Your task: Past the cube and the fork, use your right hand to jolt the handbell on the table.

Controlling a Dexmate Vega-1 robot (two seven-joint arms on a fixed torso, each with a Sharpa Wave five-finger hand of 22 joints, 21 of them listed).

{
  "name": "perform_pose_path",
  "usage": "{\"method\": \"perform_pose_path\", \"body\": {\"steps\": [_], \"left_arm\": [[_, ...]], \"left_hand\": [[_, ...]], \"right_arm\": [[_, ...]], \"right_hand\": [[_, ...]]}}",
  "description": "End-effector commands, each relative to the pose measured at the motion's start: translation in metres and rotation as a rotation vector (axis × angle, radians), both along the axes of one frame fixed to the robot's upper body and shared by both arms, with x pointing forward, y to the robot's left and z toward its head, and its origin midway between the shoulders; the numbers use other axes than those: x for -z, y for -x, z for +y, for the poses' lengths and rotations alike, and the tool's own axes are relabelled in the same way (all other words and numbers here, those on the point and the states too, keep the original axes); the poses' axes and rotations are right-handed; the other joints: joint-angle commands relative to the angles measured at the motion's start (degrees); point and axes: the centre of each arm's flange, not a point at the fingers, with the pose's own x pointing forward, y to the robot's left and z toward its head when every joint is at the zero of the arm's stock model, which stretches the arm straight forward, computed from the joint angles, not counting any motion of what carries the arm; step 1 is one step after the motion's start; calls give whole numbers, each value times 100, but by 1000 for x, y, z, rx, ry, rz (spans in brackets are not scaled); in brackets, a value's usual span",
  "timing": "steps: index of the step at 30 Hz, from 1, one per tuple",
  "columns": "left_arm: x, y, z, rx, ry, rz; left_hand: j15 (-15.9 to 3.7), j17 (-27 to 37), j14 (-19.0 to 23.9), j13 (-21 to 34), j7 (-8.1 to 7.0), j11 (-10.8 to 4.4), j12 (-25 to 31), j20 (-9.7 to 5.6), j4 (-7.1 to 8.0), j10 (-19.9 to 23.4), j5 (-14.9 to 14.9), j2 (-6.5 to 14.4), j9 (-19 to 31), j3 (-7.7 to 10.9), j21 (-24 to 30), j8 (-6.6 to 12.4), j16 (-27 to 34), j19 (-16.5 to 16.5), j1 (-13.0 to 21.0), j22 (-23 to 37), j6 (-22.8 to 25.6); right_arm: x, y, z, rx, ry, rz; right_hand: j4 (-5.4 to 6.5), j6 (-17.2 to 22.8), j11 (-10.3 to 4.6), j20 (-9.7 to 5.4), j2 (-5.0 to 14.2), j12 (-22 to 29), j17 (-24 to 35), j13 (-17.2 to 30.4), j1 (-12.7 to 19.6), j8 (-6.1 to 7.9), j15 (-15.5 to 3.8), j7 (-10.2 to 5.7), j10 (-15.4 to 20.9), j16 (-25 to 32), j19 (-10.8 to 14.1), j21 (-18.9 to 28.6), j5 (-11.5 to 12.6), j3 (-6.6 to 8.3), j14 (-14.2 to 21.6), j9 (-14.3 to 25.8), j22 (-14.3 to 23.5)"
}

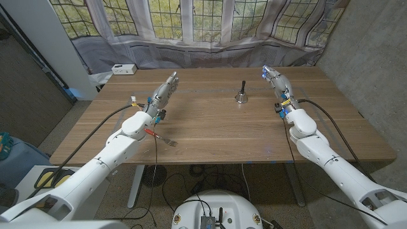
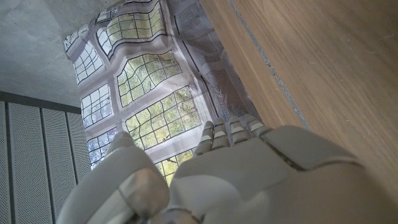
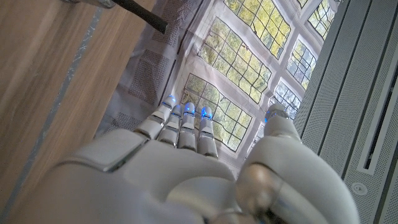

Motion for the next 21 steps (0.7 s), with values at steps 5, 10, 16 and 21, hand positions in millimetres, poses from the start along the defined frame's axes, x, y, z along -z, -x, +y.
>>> {"method": "perform_pose_path", "body": {"steps": [5,10,16,21], "left_arm": [[-7,7,8,28,6,-46],[-7,7,12,24,11,-52],[-8,5,14,31,15,-59],[-9,5,14,35,15,-66]], "left_hand": [[8,19,91,17,22,21,7,22,-37,87,-8,9,19,28,4,-21,-5,35,86,21,105],[13,19,98,18,25,18,3,28,-44,92,-12,13,19,32,6,-26,-8,47,95,21,108],[19,19,98,18,26,25,-3,34,-54,99,-17,17,19,36,3,-33,-16,48,106,21,113],[20,19,102,18,15,11,-8,40,-62,108,-22,22,20,40,3,-30,-21,54,115,21,143]], "right_arm": [[-25,12,14,139,116,-80],[-30,13,20,170,144,-87],[-35,11,25,191,177,-93],[-41,11,27,211,199,-99]], "right_hand": [[0,-30,36,23,12,-31,-17,3,151,-35,-9,25,-43,-26,249,101,22,77,40,21,22],[0,-42,19,23,3,-56,-24,-1,218,-48,5,37,-74,-20,419,150,22,96,94,22,23],[11,-61,32,28,11,-66,-21,-3,266,-61,-10,43,-74,4,572,192,23,112,177,22,25],[14,-82,42,52,24,-65,-16,-5,328,-73,-5,65,-44,26,712,226,28,134,252,23,24]]}}
